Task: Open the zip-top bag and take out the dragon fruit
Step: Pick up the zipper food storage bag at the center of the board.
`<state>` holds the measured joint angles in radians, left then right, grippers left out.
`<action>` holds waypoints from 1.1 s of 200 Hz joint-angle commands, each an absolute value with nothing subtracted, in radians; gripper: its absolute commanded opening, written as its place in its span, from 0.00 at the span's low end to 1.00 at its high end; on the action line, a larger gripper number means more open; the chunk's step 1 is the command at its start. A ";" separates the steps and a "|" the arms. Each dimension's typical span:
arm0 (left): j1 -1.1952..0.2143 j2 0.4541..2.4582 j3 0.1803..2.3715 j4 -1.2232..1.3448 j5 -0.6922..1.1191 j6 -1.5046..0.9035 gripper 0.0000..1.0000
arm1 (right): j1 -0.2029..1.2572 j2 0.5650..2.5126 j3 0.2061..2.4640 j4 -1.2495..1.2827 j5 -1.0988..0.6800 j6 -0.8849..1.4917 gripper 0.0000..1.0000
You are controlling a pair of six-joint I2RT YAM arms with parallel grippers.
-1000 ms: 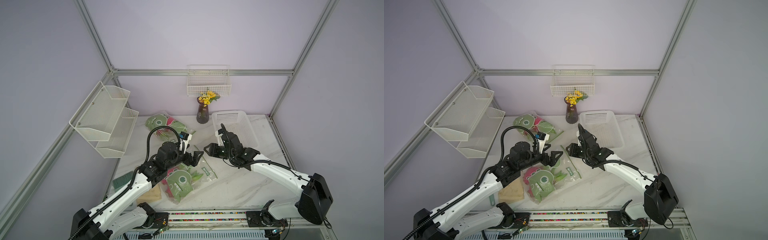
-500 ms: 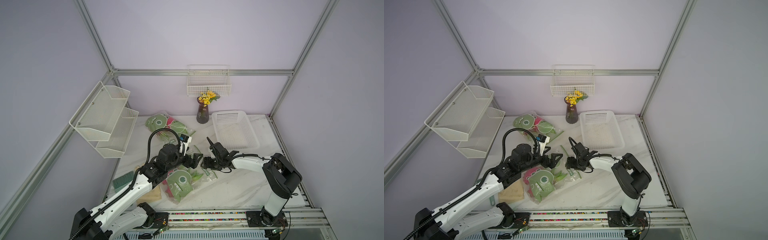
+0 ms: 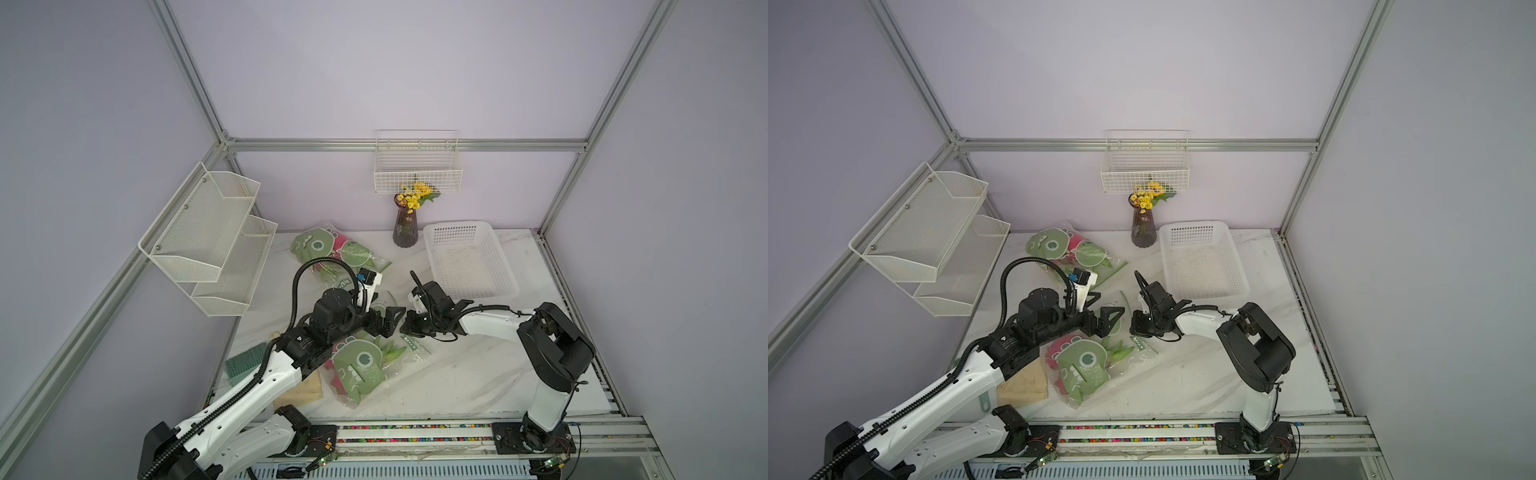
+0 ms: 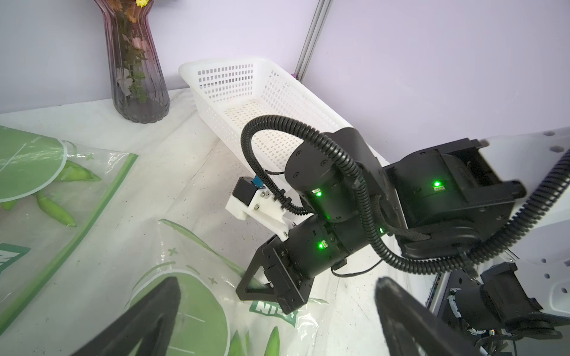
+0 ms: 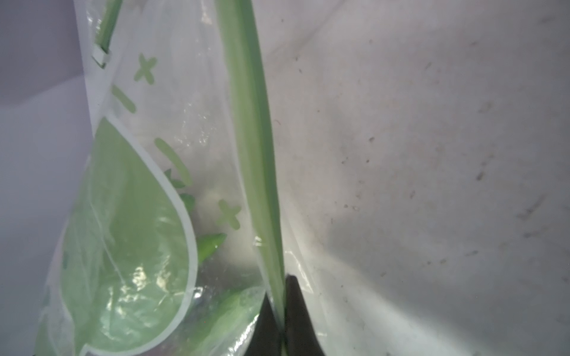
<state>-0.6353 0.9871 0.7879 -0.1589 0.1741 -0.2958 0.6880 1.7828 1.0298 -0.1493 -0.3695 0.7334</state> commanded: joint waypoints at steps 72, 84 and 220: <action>-0.789 0.951 0.813 -0.041 0.143 -0.141 1.00 | 0.730 1.467 1.164 -0.141 -0.235 1.075 0.00; -0.797 0.935 0.812 -0.036 0.148 -0.126 1.00 | 0.750 1.456 1.208 -0.181 -0.202 1.108 0.00; -0.906 0.977 0.762 0.089 -0.127 0.071 1.00 | 0.791 1.358 1.335 -0.387 0.115 1.365 0.00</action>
<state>-0.8894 0.9520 0.7860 -0.0303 -0.0223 0.0063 0.7818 1.3811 1.2984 -0.3698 0.0669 1.2926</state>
